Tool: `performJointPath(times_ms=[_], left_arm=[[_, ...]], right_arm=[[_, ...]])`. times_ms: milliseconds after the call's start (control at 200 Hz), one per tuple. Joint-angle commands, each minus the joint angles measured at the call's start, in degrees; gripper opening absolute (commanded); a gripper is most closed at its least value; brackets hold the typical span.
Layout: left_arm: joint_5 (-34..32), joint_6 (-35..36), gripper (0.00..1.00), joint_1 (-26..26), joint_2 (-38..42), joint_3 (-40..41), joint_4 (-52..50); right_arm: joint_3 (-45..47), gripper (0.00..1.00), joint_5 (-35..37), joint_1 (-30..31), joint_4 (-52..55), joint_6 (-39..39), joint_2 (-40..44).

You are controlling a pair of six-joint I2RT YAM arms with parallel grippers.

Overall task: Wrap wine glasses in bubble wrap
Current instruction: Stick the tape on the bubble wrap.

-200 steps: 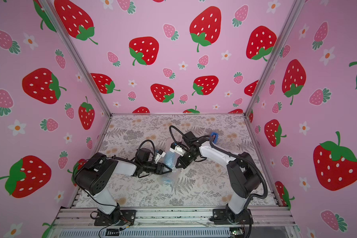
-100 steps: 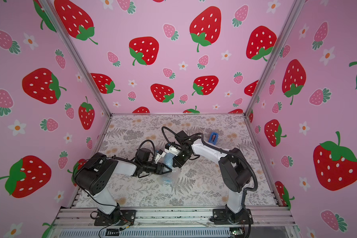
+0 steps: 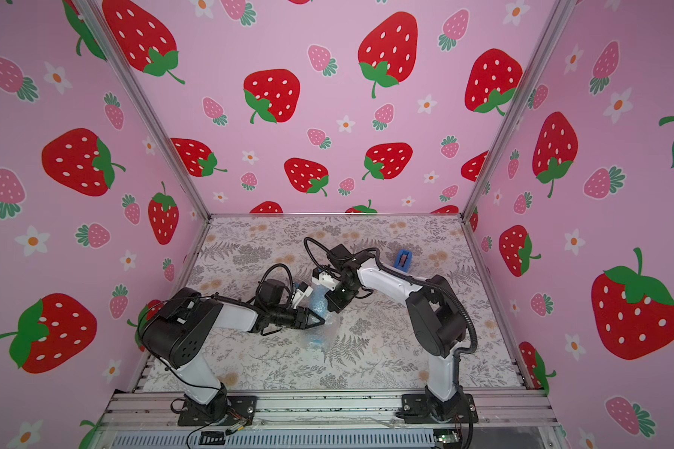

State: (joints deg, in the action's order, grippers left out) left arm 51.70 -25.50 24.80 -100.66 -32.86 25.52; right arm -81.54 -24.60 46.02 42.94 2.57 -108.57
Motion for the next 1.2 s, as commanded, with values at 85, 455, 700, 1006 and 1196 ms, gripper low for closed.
performJointPath(times_ms=[85,455,700,1006,1196], left_arm=[[0.66,0.36,0.52,0.34,-0.68,-0.01,-0.64],[0.68,0.36,0.52,0.39,-0.76,-0.03,-0.73],[0.77,0.34,0.52,0.35,-1.02,-0.18,-0.73],[0.75,0.37,0.52,0.34,-1.29,-0.36,-0.75],[0.84,0.48,0.51,0.34,-1.12,-0.27,-0.84]], right_arm=[[-1.65,0.00,0.32,0.30,1.89,-1.76,-1.81],[-5.05,0.10,2.37,1.04,5.96,-5.29,-3.31],[-7.79,0.22,3.28,1.53,8.52,-6.41,-4.80],[-9.34,0.25,1.77,1.53,9.71,-8.10,-5.33],[-10.04,0.26,1.94,1.53,9.79,-8.71,-6.22]])
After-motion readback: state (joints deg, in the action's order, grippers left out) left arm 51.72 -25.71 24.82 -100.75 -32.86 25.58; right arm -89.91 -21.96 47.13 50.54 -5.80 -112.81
